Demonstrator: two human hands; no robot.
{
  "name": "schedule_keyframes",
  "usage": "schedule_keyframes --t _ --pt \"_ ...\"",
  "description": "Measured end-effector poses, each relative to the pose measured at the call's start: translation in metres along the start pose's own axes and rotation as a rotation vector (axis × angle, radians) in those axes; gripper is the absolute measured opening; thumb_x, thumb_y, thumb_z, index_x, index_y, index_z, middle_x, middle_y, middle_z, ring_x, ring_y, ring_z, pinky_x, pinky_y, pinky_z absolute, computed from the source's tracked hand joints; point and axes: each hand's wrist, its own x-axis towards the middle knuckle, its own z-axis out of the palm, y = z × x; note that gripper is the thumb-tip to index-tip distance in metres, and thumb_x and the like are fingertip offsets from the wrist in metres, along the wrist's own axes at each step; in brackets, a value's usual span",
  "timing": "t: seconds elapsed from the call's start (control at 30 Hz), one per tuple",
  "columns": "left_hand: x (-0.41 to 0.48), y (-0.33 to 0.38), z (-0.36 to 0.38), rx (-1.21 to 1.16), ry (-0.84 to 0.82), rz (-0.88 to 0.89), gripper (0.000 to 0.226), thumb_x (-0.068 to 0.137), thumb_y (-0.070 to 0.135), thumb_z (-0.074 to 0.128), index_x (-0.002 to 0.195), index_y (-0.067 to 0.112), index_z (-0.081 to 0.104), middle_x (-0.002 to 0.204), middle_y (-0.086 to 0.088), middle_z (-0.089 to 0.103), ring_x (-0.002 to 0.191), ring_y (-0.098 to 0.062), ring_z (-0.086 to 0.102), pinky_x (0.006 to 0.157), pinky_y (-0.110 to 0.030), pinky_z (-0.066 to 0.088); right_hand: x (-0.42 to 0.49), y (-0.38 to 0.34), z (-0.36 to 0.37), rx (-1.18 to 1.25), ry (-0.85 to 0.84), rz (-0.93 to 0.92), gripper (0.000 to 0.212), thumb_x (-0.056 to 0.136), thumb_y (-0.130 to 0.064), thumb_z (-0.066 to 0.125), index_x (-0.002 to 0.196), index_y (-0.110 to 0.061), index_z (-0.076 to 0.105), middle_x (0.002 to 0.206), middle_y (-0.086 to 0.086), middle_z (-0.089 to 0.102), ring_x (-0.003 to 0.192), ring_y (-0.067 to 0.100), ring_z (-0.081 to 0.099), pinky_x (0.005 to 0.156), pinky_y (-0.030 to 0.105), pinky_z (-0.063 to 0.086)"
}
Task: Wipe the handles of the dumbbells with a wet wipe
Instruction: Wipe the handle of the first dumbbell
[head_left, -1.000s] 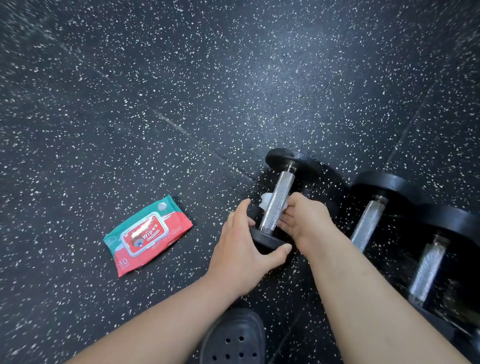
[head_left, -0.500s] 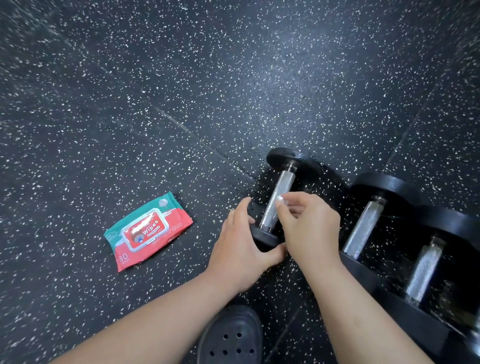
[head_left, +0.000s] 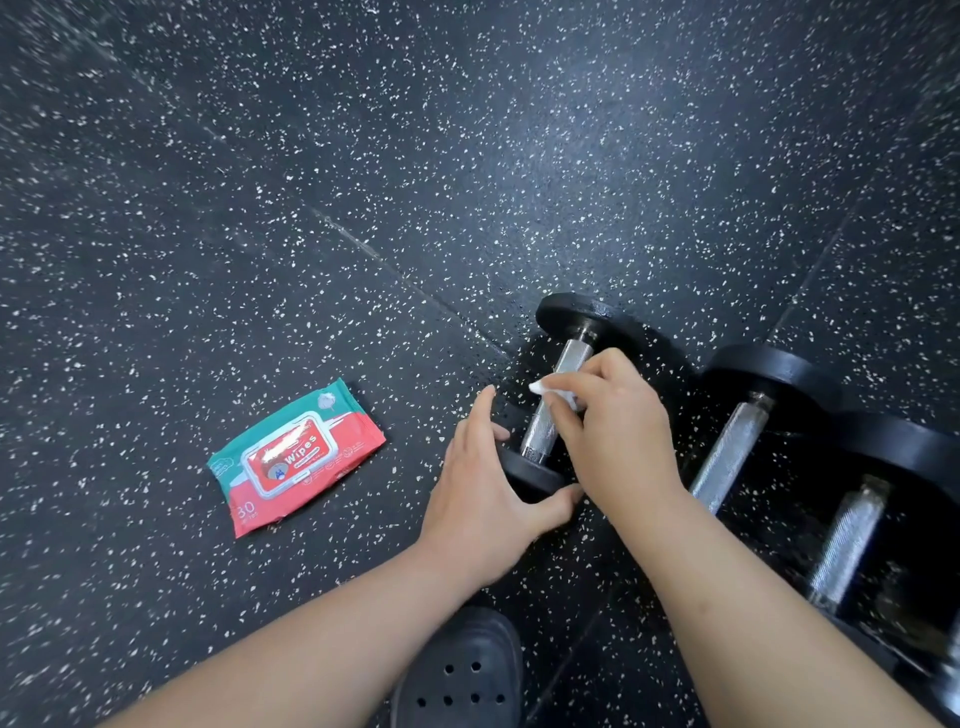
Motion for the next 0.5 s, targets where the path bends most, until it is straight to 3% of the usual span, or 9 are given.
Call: schedule_keyframes --t 0.23,0.4,0.5 --pt "-0.003 -0.006 0.007 -0.067 0.049 -0.018 0.137 0.058 0.078 0.081 0.164 0.04 0.004 0.132 0.027 0.043 0.13 -0.001 0.044 0.113 -0.031 0.041 0.012 0.0 -0.001 -0.08 0.028 0.023 0.021 0.098 -0.046 0.069 0.114 -0.036 0.078 0.094 -0.008 0.057 0.076 0.019 0.062 0.065 0.034 0.051" --pt "-0.002 -0.009 0.008 -0.076 0.048 -0.017 0.138 0.056 0.078 0.083 0.164 0.039 0.006 0.129 0.028 0.043 0.13 0.0 0.045 0.111 -0.029 0.041 0.003 -0.007 0.002 -0.154 -0.01 -0.029 0.015 0.098 -0.044 0.068 0.096 -0.035 0.08 0.088 -0.006 0.06 0.072 0.023 0.063 0.059 0.033 0.051" --pt "-0.001 -0.01 0.009 -0.075 0.049 -0.012 0.137 0.057 0.074 0.084 0.164 0.039 0.008 0.128 0.03 0.043 0.129 0.0 0.044 0.111 -0.028 0.04 -0.001 -0.007 0.003 -0.154 -0.018 -0.027 0.014 0.096 -0.046 0.07 0.096 -0.037 0.08 0.088 -0.007 0.064 0.077 0.022 0.066 0.06 0.031 0.049"
